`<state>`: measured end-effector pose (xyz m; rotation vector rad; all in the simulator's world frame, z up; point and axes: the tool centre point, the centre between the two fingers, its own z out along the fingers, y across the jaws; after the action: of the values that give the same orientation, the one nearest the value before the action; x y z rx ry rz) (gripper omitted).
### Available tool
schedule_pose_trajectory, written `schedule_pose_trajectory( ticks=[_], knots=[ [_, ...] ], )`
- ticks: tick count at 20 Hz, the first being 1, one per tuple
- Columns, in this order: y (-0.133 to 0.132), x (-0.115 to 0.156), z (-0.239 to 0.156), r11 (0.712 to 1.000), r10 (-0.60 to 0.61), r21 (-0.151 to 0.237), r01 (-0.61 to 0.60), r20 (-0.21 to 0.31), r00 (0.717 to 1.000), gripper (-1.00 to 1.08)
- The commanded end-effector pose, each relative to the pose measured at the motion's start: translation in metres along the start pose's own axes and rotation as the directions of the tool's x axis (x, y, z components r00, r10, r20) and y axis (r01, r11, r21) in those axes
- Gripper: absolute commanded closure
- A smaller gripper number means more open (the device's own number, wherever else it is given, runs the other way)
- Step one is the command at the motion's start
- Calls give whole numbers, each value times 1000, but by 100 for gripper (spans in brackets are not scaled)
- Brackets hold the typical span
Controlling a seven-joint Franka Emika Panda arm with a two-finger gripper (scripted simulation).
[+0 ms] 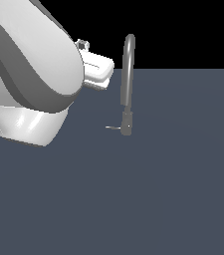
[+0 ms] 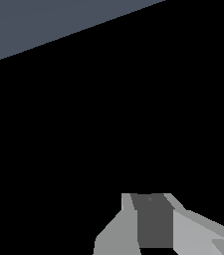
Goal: Turn on the faucet by rotating a designated handle.
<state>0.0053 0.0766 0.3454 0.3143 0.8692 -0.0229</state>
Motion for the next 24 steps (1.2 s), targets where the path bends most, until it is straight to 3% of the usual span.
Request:
schedule_pose_trajectory(
  ticks=[1,6,11,17,24],
  knots=[
    [-14,31,-16,998,-50,-32,47,-85,995,108],
    [-44,84,-51,989,-136,-90,118,-242,961,108],
    [-71,120,-83,979,-194,-129,157,-359,913,108],
    [-92,145,-111,971,-233,-157,181,-447,864,108],
    [-98,166,-136,968,-243,-176,177,-514,823,108]
  ],
)
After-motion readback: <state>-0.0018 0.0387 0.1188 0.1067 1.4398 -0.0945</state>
